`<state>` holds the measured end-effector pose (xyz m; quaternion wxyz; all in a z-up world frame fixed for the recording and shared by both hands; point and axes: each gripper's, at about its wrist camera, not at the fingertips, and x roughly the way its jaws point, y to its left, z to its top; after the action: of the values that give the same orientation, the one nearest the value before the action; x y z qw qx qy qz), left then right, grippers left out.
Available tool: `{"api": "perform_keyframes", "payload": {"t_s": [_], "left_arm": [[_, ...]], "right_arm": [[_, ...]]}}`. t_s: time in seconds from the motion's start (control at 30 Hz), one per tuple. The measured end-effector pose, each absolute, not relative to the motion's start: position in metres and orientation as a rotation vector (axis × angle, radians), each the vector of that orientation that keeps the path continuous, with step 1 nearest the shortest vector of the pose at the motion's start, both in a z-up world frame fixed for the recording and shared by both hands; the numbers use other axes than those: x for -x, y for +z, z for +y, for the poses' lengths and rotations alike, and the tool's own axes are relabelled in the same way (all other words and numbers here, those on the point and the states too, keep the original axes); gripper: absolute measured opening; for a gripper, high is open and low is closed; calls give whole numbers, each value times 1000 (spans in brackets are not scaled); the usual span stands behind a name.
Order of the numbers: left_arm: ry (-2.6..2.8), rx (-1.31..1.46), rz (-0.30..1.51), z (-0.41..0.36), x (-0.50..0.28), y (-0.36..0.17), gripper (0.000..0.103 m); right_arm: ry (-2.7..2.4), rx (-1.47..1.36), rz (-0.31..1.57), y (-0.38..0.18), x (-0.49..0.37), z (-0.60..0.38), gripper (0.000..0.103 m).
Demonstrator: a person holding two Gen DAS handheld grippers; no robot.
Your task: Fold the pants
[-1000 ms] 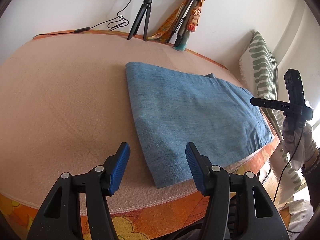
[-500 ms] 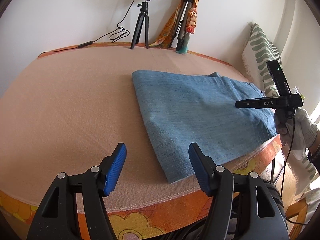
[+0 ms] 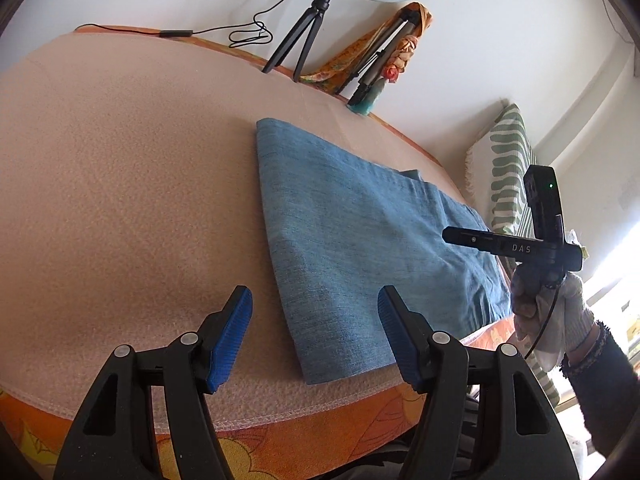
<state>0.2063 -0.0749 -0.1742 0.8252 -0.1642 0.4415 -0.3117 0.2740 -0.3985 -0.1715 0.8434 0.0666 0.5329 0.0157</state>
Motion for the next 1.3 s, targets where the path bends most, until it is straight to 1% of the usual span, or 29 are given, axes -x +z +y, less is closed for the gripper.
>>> {"api": "perform_keyframes", "payload": {"t_s": [0.2,0.3,0.37,0.4,0.47,0.5,0.57,0.63,0.87,0.9,0.97,1.1,1.13,1.2,1.23,1.27,1.3], "left_arm": [[-682,413,950,-78,-209,-183,63],[-696,442,943,-77,-207,-184,62],[-697,450,933,-77,-207,-185,56],[-699,449,928,-78,-206,-185,50],[-703,449,913,-78,-205,-185,44],[-705,452,907,-78,-205,-185,40],[-715,467,891,-77,-204,-185,35],[-721,475,872,-77,-203,-183,33],[-737,459,830,-82,-198,-173,33],[-741,453,826,-83,-196,-171,33],[-745,438,817,-84,-195,-168,33],[-758,426,804,-87,-192,-163,33],[-760,419,803,-88,-191,-162,33],[-753,403,802,-89,-190,-161,33],[-743,395,803,-90,-189,-160,33],[-730,388,805,-89,-189,-160,36],[-710,382,810,-89,-188,-160,40]], "right_arm": [[156,-185,1081,-133,-285,-365,84],[225,-224,1092,-125,-303,-343,84],[252,-234,1104,-124,-314,-327,84],[267,-237,1112,-126,-320,-319,84],[288,-236,1130,-128,-332,-303,84],[298,-241,1139,-129,-337,-295,84],[316,-253,1162,-133,-346,-282,84],[317,-253,1182,-137,-356,-270,84],[283,-240,1268,-163,-388,-233,82],[277,-232,1284,-167,-392,-227,81],[251,-178,1314,-175,-398,-215,75],[203,-64,1357,-188,-405,-195,70],[193,-45,1367,-190,-407,-192,67],[167,-2,1384,-195,-408,-189,53],[159,13,1393,-197,-409,-189,40],[158,14,1402,-200,-409,-190,33],[162,8,1401,-200,-408,-190,30]]}}
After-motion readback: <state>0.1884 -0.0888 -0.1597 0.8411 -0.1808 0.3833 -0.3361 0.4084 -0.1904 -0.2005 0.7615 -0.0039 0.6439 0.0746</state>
